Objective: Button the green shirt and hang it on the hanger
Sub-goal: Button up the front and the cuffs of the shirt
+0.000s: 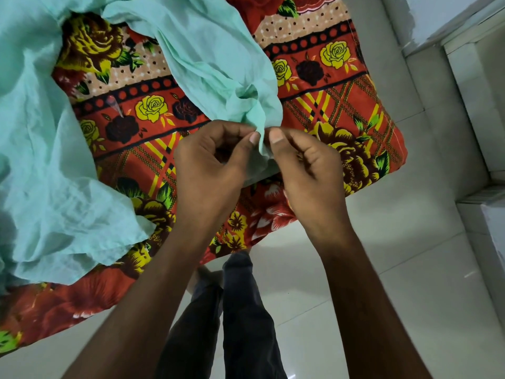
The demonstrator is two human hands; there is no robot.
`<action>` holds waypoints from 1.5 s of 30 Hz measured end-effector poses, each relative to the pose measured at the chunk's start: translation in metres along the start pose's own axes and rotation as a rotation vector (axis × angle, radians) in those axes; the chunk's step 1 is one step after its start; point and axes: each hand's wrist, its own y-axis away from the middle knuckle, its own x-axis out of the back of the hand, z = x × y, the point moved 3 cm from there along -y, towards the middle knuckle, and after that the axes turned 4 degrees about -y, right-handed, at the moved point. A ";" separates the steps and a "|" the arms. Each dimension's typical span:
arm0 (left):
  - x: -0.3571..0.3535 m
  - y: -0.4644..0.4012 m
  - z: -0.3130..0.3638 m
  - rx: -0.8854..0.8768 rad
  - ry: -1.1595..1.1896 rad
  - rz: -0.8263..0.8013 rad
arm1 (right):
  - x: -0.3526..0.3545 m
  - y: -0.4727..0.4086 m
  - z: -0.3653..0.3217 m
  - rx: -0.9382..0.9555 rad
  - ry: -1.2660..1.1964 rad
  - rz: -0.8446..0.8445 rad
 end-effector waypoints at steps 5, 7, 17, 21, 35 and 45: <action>-0.003 0.001 0.000 0.014 -0.013 -0.003 | 0.002 -0.002 0.004 0.028 0.060 0.042; -0.003 0.001 0.001 0.014 -0.020 -0.021 | 0.002 -0.004 0.005 0.030 0.066 0.051; -0.005 -0.006 -0.002 0.108 -0.002 -0.140 | 0.000 -0.009 0.011 0.105 0.405 0.117; -0.002 -0.013 0.002 0.036 -0.171 -0.242 | 0.001 -0.012 0.005 0.047 0.455 0.116; 0.186 -0.097 0.028 -0.051 -0.655 0.144 | -0.169 -0.084 -0.120 0.472 0.548 -0.266; 0.344 -0.134 -0.090 0.135 -0.849 0.372 | -0.388 -0.130 -0.126 0.853 0.666 -0.577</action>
